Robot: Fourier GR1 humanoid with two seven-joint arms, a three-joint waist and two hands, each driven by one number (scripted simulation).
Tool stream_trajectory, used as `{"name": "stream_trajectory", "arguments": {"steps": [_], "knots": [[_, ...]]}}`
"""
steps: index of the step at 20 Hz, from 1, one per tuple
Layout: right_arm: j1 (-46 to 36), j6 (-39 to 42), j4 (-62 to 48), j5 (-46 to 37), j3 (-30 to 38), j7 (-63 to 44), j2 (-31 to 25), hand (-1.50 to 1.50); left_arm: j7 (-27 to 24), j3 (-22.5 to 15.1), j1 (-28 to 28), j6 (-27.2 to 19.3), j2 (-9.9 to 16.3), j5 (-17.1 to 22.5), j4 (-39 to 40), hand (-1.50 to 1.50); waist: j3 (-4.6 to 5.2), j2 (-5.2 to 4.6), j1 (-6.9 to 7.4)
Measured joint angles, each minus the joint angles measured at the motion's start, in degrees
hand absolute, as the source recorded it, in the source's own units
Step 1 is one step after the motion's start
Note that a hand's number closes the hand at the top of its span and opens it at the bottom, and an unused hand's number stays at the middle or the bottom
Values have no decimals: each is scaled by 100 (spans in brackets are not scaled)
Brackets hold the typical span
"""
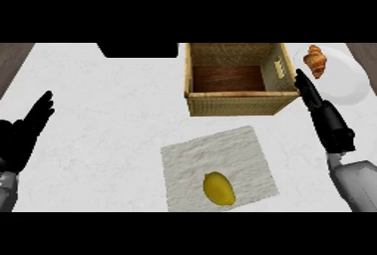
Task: Pick the lemon from the placemat and place it in the basket
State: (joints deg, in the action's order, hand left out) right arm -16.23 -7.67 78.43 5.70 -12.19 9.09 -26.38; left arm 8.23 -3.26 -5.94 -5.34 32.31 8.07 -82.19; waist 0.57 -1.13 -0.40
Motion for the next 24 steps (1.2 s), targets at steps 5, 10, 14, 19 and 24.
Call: {"name": "stream_trajectory", "arguments": {"steps": [5,10,14,19,24], "knots": [[89,179,1350,141,-548,1269,750,150,86,-79,215,-129,8,-231,204,0,-64,183,-68],[-160,2,2509,-359,-1076,2452,1263,-150,261,-216,451,-157,-19,-351,422,0,-98,404,-209],[323,-1057,3045,-1108,-883,3054,1520,-150,359,-179,700,-296,-52,-381,588,0,-94,506,-678],[1633,-2351,3318,-1827,-401,3306,1682,-150,390,-45,975,-531,-75,-401,706,0,-85,487,-1190],[3395,-2808,3359,-2684,-471,3537,1358,-150,303,3,1174,-690,-121,-442,668,0,-54,408,-1235]]}}
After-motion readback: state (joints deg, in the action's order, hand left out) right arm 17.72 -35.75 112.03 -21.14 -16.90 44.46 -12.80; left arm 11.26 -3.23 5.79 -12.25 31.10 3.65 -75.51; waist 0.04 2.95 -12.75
